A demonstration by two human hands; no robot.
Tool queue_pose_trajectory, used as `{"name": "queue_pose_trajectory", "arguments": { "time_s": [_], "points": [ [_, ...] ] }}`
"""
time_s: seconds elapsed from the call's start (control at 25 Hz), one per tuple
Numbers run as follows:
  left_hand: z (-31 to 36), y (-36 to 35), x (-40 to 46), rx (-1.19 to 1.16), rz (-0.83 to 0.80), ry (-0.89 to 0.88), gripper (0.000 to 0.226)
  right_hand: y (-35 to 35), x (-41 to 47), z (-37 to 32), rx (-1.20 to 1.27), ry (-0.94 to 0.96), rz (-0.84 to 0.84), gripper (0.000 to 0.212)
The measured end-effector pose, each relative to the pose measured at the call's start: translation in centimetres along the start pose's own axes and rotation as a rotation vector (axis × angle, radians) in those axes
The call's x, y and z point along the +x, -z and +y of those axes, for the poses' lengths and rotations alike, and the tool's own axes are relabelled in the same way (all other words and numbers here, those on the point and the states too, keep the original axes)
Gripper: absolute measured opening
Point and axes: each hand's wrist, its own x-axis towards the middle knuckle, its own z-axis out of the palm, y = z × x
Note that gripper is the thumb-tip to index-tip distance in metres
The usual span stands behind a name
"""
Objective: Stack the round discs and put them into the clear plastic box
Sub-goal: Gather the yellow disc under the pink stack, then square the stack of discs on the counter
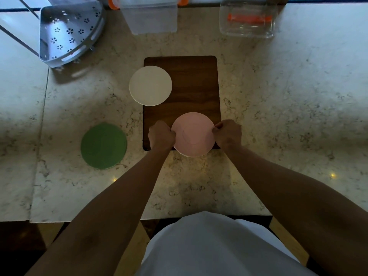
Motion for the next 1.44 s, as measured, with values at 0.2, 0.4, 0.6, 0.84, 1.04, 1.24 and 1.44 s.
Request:
{"name": "queue_pose_trajectory", "arguments": {
  "time_s": [0.2,0.4,0.6,0.84,1.04,1.24,1.44],
  "points": [
    [0.5,0.1,-0.1,0.049,-0.004,0.033,0.01,0.1,-0.4,-0.1,0.013,-0.028,0.007,0.015],
    [0.7,-0.4,-0.5,0.027,0.041,0.085,0.011,0.2,-0.7,-0.2,-0.014,-0.041,0.011,0.017],
    [0.2,-0.5,-0.4,-0.112,0.01,0.133,0.008,-0.1,-0.5,-0.6,-0.022,-0.106,-0.028,0.02],
    [0.5,-0.7,-0.6,-0.337,0.02,0.242,0.023,-0.1,0.1,-0.5,0.053,-0.121,-0.083,0.027],
    [0.9,-1.0,-0.8,-0.375,-0.012,0.283,0.027,0.2,-0.1,0.0,0.134,-0.102,-0.085,0.025],
    [1.3,-0.5,-1.0,-0.451,-0.038,0.298,0.006,0.7,0.3,0.3,0.143,-0.045,-0.153,0.035],
    [-0.1,0.9,-2.5,-0.52,0.011,0.336,0.003,0.4,0.0,-0.5,0.118,0.036,-0.216,0.033]
  ]
}}
